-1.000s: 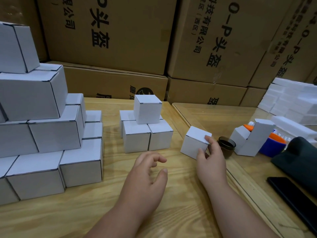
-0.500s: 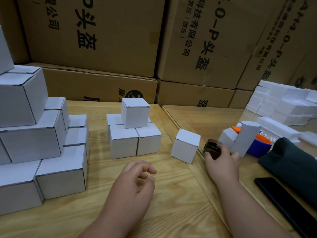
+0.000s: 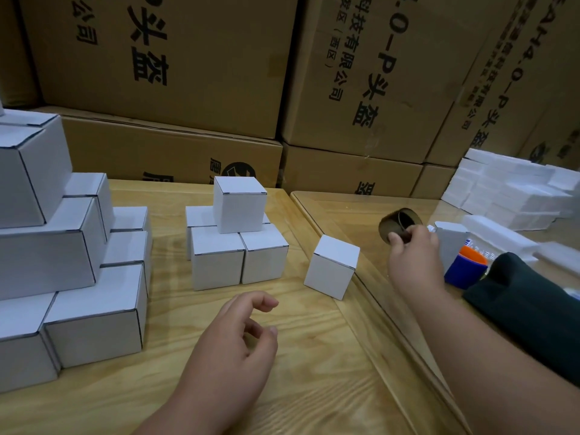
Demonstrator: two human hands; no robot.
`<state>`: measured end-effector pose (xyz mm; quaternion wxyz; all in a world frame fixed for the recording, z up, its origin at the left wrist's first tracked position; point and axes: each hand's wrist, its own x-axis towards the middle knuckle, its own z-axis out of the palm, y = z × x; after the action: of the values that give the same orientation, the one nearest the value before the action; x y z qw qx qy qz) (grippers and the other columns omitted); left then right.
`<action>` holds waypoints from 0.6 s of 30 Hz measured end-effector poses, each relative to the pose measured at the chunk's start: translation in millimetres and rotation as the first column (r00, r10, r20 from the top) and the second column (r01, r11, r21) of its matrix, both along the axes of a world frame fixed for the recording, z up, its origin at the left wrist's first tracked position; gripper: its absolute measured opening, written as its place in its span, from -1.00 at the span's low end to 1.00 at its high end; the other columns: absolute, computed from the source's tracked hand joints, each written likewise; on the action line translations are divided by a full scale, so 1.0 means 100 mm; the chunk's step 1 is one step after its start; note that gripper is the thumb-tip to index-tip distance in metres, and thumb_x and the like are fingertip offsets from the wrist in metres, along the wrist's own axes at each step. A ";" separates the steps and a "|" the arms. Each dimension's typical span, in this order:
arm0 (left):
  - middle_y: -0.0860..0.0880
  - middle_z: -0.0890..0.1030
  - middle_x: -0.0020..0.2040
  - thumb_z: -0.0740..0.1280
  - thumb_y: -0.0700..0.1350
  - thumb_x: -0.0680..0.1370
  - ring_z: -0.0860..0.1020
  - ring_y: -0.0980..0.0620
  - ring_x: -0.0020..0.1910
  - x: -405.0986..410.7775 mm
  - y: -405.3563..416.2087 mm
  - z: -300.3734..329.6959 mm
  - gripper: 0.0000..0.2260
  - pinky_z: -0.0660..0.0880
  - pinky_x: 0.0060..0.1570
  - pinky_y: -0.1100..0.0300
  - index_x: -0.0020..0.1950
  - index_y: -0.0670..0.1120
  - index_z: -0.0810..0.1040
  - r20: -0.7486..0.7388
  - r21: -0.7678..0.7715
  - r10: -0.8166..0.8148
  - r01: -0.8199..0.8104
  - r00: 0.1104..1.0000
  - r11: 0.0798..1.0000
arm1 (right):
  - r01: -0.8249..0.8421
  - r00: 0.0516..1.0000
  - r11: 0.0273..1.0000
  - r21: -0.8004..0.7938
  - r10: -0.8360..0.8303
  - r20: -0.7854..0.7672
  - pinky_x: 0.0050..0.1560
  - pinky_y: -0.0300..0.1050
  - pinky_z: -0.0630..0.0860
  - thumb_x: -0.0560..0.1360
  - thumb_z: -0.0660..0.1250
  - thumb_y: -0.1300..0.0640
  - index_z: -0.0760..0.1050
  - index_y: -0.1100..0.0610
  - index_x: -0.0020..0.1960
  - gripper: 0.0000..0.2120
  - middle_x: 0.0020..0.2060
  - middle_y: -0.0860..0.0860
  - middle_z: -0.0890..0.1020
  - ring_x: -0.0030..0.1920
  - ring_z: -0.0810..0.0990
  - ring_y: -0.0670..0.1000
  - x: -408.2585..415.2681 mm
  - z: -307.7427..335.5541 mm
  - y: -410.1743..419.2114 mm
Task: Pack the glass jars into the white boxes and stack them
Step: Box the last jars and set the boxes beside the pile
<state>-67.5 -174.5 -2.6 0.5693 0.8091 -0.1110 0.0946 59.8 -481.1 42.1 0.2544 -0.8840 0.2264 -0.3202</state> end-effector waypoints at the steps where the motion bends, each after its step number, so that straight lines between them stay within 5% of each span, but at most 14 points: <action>1: 0.44 0.51 -0.02 0.42 -0.15 0.56 0.56 0.22 -0.17 0.00 0.00 0.00 -0.75 0.44 -0.23 0.41 0.04 0.23 0.54 0.001 0.004 -0.002 0.002 1.000 1.000 | -0.037 0.999 0.999 -0.030 0.036 -0.021 -0.08 -0.01 0.52 0.65 0.27 -0.08 0.41 0.05 0.36 -0.65 0.26 0.04 0.43 -0.01 0.52 0.00 0.04 0.07 -0.03; 5: 0.43 0.52 -0.03 0.42 -0.13 0.56 0.55 0.20 -0.23 -0.01 0.00 0.01 -0.70 0.43 -0.24 0.42 0.04 0.31 0.51 -0.006 -0.001 -0.004 0.004 1.000 1.000 | -0.138 0.984 0.947 -0.291 0.099 -0.147 0.27 0.17 0.45 0.64 0.28 -0.09 0.45 0.03 0.32 -0.68 0.20 0.05 0.51 0.17 0.49 0.11 0.21 0.23 -0.13; 9: 0.43 0.53 -0.02 0.42 -0.14 0.55 0.57 0.20 -0.19 -0.01 0.00 0.01 -0.61 0.43 -0.21 0.42 0.08 0.39 0.44 0.002 -0.008 -0.001 0.001 1.000 1.000 | -0.053 0.973 0.879 -0.473 -0.062 -0.224 0.47 0.34 0.24 0.64 0.24 -0.12 0.46 0.00 0.23 -0.74 0.16 0.05 0.53 0.28 0.44 0.15 0.39 0.27 -0.26; 15: 0.43 0.54 -0.05 0.43 -0.17 0.54 0.57 0.20 -0.22 0.01 0.01 -0.01 -0.73 0.42 -0.22 0.42 0.03 0.23 0.54 0.005 0.010 0.014 -0.014 1.000 1.000 | 0.022 0.931 0.971 -0.237 -0.106 -0.348 0.12 0.20 0.50 0.66 0.24 0.01 0.38 0.20 0.33 -0.66 0.23 0.24 0.41 0.22 0.46 0.27 0.43 0.22 -0.48; 18: 0.44 0.53 -0.04 0.42 -0.16 0.54 0.56 0.22 -0.23 0.02 0.00 -0.02 -0.72 0.42 -0.20 0.43 0.03 0.24 0.53 0.012 0.021 0.019 -0.019 1.000 1.000 | 0.020 0.928 0.982 -0.188 -0.089 -0.362 0.11 0.22 0.55 0.65 0.27 0.07 0.37 0.21 0.34 -0.67 0.23 0.23 0.39 0.12 0.51 0.25 0.37 0.20 -0.56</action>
<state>-65.3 -174.1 -4.6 0.5591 0.8155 -0.1078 0.1037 97.1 -537.1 61.8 0.1169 -0.9412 0.2647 -0.1745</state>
